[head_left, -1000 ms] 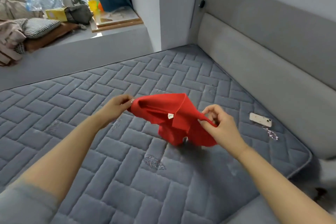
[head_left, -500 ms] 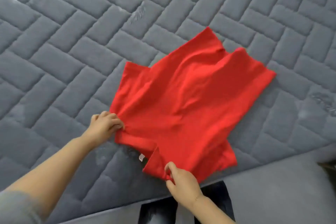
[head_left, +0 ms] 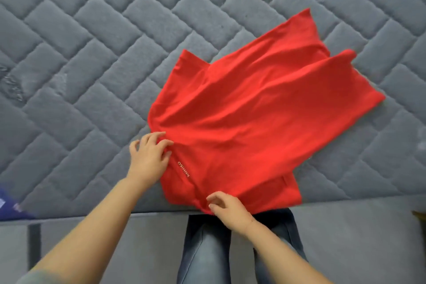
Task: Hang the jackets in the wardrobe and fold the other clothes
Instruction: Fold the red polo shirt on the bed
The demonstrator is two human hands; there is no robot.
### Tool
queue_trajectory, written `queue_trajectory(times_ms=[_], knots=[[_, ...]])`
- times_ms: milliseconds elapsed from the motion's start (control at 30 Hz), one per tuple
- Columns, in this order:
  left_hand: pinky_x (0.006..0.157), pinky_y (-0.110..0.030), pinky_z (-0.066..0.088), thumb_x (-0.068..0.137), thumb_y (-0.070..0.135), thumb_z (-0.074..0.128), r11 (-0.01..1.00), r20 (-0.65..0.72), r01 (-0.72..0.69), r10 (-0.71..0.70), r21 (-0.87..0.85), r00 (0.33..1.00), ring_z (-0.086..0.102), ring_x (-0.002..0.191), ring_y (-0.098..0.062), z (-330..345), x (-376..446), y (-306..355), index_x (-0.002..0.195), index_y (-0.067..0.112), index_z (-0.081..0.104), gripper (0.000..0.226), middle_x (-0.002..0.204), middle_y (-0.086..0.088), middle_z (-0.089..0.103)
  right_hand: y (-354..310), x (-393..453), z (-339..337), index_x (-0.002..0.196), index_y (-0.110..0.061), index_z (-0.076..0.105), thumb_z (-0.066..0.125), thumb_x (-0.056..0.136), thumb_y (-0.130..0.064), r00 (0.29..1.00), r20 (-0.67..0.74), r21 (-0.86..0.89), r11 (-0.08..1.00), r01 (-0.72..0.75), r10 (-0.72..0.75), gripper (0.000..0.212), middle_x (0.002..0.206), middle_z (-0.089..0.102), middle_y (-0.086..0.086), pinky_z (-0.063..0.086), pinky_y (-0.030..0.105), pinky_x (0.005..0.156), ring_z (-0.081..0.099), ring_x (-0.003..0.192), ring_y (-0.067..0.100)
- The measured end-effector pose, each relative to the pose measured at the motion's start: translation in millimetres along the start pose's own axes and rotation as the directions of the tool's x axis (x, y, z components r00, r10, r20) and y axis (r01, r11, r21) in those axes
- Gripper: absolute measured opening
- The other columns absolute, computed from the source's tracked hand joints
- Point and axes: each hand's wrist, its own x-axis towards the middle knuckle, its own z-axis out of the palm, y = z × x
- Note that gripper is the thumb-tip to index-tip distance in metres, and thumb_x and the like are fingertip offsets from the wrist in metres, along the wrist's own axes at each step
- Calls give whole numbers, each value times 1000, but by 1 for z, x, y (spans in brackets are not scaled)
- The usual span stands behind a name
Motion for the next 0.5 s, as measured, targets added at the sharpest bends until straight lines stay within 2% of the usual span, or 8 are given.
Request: queue_trajectory(times_ms=[133,200,233,300,333,367,467,500], knots=[[102,-36,25,82,7,62,916,-54,245,-276,-318,960,46,124,-19,22,-38,73,110,25,69,34,128,5,58,25,-19,-74,96,-14,64,52,93,5,973,-223,260,966,-5,66,22,89,67,10,48,13,67,62,74,11],[99,-36,38,83,0,59,671,50,397,-474,-627,879,54,113,-22,42,-52,120,104,19,69,31,115,-1,64,46,-24,-116,93,-16,64,50,92,8,953,-292,226,974,-18,86,27,85,68,8,48,13,70,61,74,11],[94,-35,44,84,-3,58,438,169,461,-557,-772,813,59,105,-22,56,-56,143,102,16,68,28,109,-4,67,56,-25,-137,92,-15,65,49,92,8,945,-310,221,975,-34,103,28,84,67,7,47,14,70,60,74,11],[75,-28,47,88,0,60,-150,506,538,-611,-829,609,62,88,-17,84,-64,187,104,13,65,21,99,-4,67,74,-25,-178,95,-12,65,48,94,5,929,-330,283,956,-73,169,24,86,67,6,47,15,67,59,77,12],[70,-26,45,90,5,62,-396,649,526,-579,-753,494,60,83,-13,99,-66,205,107,13,62,19,98,-3,65,82,-24,-197,98,-10,64,48,96,2,917,-339,342,936,-86,208,20,88,66,5,48,18,68,59,79,13],[71,-27,45,90,11,64,-554,733,485,-566,-677,377,58,82,-12,114,-68,220,109,13,60,19,101,-3,62,90,-22,-217,103,-8,62,48,97,0,900,-355,409,908,-92,251,18,89,65,5,49,23,71,59,82,15],[96,-42,44,81,24,77,-738,776,305,-631,-602,5,55,111,-24,141,-71,247,131,13,43,62,135,-10,46,102,-16,-278,108,-9,54,48,99,-6,869,-384,568,822,-45,313,11,89,61,6,48,27,73,58,79,16],[102,-44,41,78,28,79,-749,757,223,-651,-624,-66,51,119,-27,144,-73,250,137,15,35,75,141,-10,40,100,-12,-295,102,-12,53,50,99,-8,877,-371,601,799,-24,306,7,89,60,6,49,26,73,58,79,16]])
